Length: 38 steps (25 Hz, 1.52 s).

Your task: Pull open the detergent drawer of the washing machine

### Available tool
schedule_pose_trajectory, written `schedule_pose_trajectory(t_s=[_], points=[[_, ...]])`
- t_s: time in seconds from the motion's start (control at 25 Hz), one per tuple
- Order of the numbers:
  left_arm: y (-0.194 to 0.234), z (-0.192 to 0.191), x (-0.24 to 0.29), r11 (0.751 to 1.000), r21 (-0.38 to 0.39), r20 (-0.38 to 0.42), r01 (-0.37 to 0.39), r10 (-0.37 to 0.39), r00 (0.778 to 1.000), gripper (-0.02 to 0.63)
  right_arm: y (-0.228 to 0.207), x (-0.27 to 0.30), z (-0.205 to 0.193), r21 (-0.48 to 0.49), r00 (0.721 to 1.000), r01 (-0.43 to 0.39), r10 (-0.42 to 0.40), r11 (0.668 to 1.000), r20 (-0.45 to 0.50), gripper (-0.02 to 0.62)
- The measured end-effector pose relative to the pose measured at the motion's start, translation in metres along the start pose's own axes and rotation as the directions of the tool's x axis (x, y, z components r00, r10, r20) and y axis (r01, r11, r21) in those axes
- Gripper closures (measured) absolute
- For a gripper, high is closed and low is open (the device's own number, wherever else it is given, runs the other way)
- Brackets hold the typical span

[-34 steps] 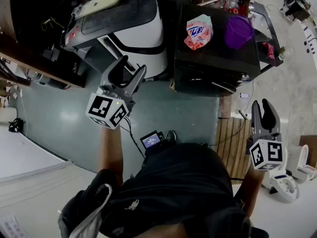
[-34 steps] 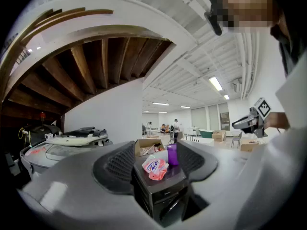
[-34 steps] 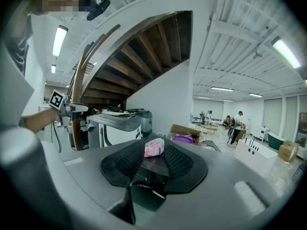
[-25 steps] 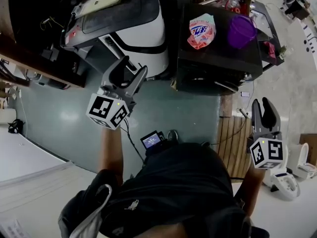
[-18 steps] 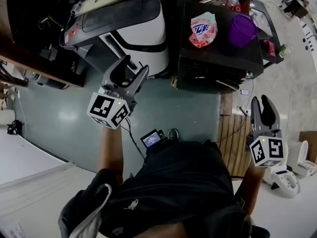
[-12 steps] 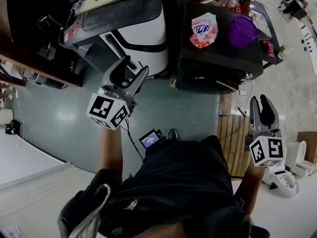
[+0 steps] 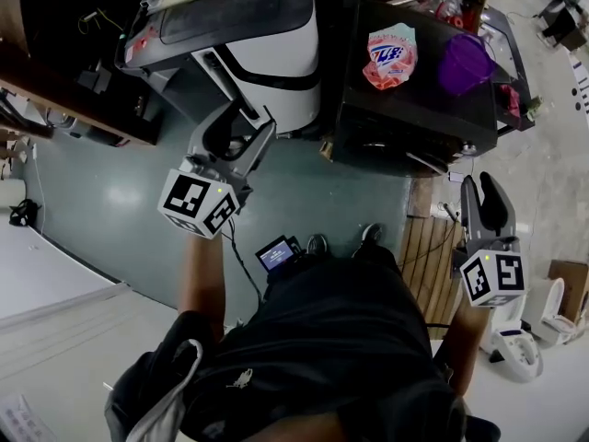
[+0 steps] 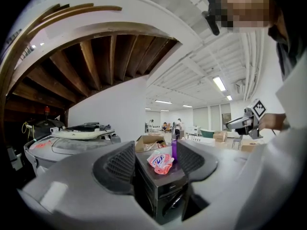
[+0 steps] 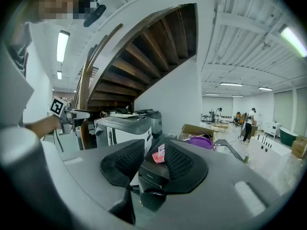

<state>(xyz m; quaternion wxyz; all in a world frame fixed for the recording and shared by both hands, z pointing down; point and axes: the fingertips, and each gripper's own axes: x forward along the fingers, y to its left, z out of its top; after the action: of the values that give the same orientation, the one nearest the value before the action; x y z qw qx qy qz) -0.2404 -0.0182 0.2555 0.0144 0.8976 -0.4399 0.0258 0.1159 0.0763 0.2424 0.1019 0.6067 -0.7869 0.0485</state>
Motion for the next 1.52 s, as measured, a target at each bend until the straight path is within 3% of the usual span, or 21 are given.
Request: schedule_pose_trajectory(t_s=[0.56, 1.04, 1.24, 1.52], points=[[-0.036, 0.013, 0.025, 0.985, 0.026, -0.037, -0.172, 0.173, 0.984, 0.295, -0.056, 0.063, -0.005, 0.058, 0.976, -0.216, 0.215, 0.975, 0.028, 0.485], [-0.072, 0.014, 0.040, 0.947, 0.042, -0.072, -0.317, 0.319, 0.945, 0.295, -0.097, 0.106, -0.020, 0.091, 0.927, -0.376, 0.375, 0.922, 0.026, 0.485], [-0.082, 0.015, 0.049, 0.935, 0.056, -0.084, -0.352, 0.355, 0.931, 0.294, -0.107, 0.121, -0.032, 0.131, 0.903, -0.429, 0.430, 0.894, 0.023, 0.485], [-0.076, 0.008, 0.063, 0.939, 0.070, -0.118, -0.336, 0.343, 0.932, 0.294, -0.106, 0.146, -0.067, 0.243, 0.886, -0.447, 0.463, 0.861, -0.011, 0.485]])
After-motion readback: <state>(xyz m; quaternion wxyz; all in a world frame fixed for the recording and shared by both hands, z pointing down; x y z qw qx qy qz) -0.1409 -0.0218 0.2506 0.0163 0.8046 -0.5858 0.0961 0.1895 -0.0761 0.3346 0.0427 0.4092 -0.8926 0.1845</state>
